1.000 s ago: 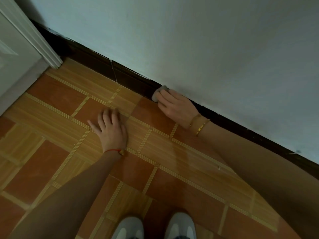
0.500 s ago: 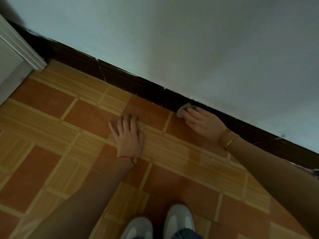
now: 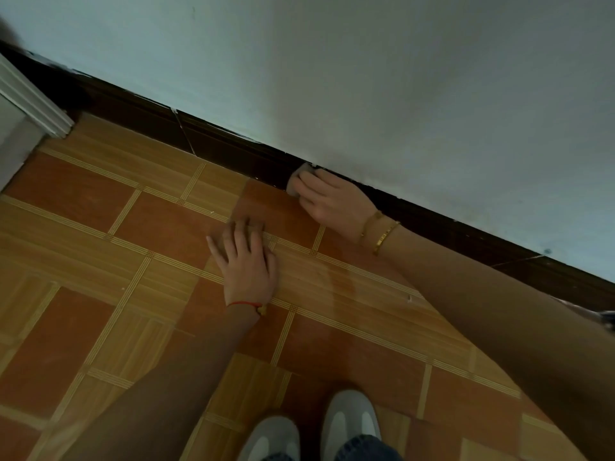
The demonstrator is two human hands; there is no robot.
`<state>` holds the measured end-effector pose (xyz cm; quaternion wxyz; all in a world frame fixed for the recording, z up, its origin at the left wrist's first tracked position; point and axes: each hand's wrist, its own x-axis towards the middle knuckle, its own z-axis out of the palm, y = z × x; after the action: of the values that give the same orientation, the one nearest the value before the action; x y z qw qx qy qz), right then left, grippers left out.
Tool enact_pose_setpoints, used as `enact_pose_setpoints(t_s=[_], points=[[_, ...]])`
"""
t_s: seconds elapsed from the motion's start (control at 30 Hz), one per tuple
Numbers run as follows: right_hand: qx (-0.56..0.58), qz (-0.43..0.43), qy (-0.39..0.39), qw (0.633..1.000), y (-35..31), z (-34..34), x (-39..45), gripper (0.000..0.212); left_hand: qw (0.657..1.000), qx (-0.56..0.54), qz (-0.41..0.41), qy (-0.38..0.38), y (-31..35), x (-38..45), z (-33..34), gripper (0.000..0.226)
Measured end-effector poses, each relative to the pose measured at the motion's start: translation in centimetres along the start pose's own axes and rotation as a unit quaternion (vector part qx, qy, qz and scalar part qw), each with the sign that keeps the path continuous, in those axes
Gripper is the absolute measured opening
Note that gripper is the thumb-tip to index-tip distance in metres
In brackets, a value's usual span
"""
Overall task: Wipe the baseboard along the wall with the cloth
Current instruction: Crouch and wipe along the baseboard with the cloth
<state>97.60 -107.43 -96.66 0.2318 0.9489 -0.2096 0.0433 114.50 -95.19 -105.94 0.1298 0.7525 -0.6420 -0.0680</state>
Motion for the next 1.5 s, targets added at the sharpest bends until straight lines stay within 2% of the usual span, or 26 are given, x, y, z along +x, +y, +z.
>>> enact_pose_setpoints(t_s=[0.1, 0.43, 0.6, 0.7, 0.93, 1.13, 1.3, 1.5], points=[[-0.002, -0.001, -0.006, 1.000, -0.1, 0.0, -0.3, 0.023, 1.000, 0.000, 0.000, 0.002, -0.2, 0.0, 0.2, 0.050], [-0.046, -0.020, -0.132, 0.990, 1.5, -2.8, -11.1, 0.024, 1.000, -0.006, 0.005, -0.025, -0.6, 0.1, 0.3, 0.051], [-0.059, -0.029, -0.184, 0.981, 1.8, -4.7, -12.6, 0.026, 1.000, -0.016, 0.009, -0.023, -0.6, 0.1, 0.1, 0.049], [-0.045, -0.034, -0.165, 0.985, 1.9, -4.7, -11.9, 0.023, 1.000, -0.015, 0.011, -0.024, -0.5, 0.0, 0.0, 0.050], [-0.053, -0.062, -0.099, 0.992, 2.3, -3.4, -7.7, 0.036, 1.000, -0.006, 0.004, -0.020, -0.3, 0.0, 0.2, 0.048], [-0.060, -0.029, -0.051, 0.996, 0.9, -1.4, -1.6, 0.024, 1.000, -0.001, -0.001, -0.019, -0.1, 0.1, 0.1, 0.051], [-0.036, -0.016, -0.060, 0.997, 0.8, -1.0, -4.2, 0.019, 1.000, -0.015, -0.003, 0.000, 0.0, 0.1, 0.1, 0.051], [-0.042, -0.015, -0.111, 0.993, 1.3, -1.5, -11.3, 0.024, 1.000, -0.027, -0.006, 0.002, 0.0, 0.1, 0.0, 0.051]])
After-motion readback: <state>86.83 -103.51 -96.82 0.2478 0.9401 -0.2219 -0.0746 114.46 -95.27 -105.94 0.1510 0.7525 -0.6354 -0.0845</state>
